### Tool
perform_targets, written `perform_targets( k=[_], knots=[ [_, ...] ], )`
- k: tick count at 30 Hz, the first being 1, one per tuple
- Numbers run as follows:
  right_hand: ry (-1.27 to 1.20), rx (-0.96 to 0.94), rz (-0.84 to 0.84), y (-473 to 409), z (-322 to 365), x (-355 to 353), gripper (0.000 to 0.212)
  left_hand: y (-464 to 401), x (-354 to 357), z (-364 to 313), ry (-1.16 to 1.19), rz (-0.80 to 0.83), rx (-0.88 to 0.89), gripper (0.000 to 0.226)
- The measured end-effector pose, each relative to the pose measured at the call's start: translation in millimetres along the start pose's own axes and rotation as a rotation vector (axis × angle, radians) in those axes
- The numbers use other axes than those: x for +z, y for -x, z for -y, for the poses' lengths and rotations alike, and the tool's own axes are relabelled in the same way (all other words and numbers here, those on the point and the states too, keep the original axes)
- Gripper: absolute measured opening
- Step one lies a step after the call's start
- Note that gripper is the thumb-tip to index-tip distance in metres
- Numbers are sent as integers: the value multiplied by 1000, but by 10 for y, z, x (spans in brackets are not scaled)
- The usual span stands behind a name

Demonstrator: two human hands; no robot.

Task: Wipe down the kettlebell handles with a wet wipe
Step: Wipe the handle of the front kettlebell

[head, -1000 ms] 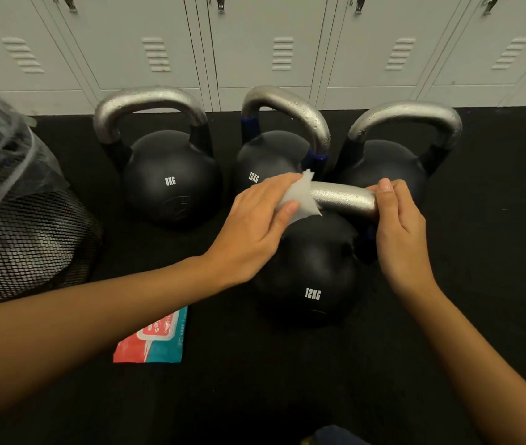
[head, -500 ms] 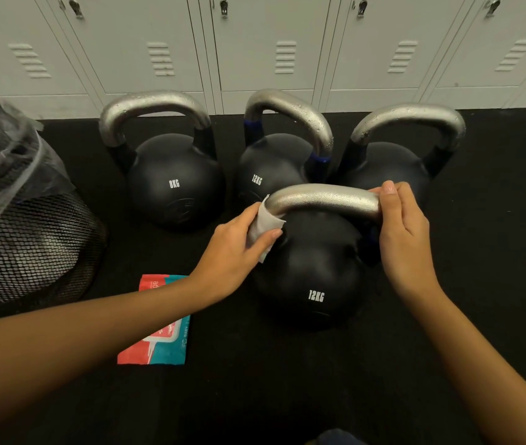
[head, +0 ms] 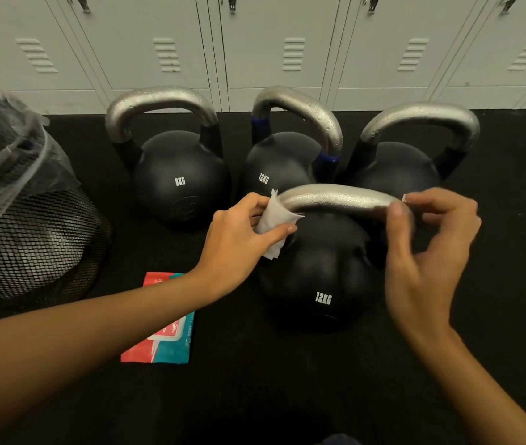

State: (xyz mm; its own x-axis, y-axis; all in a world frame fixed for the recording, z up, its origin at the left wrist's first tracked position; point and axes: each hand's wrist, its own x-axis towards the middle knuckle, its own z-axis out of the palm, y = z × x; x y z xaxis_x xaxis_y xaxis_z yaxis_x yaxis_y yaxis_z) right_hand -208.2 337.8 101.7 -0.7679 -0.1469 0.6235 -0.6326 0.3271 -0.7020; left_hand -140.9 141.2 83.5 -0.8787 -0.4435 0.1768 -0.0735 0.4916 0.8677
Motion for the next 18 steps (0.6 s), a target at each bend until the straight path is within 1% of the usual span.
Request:
perform_targets(
  k=[1,2,3,5,6,8,10,14,18],
  knots=[
    [-15,-95,52,98,54,22,12,-1,-5,-10,7,-1,-9,44],
    [-63,-101,152,190,111,57,11,-3,-8,-27,10,1,-15,45],
    [-116,-36,274,267,163,98,11,-3,-9,-47,3,6,-17,48],
    [-212,191,495,354,241,185,18,1,-15,-83,-22,24,-12,53],
    [-234,302,555,371,271,218,23,8,-20,-94,-23,31,-8,56],
    [-288,459,591,361,302,267,33,27,-37,-96,-18,40,-7,60],
    [-341,559,612,333,330,299,40,56,-44,-78,-15,60,-17,66],
    [-348,638,674,349,399,382,53,129,-46,-79,-57,81,-10,77],
    [-431,738,704,373,442,449,66,231,-46,-107,-59,158,24,73]
  ],
)
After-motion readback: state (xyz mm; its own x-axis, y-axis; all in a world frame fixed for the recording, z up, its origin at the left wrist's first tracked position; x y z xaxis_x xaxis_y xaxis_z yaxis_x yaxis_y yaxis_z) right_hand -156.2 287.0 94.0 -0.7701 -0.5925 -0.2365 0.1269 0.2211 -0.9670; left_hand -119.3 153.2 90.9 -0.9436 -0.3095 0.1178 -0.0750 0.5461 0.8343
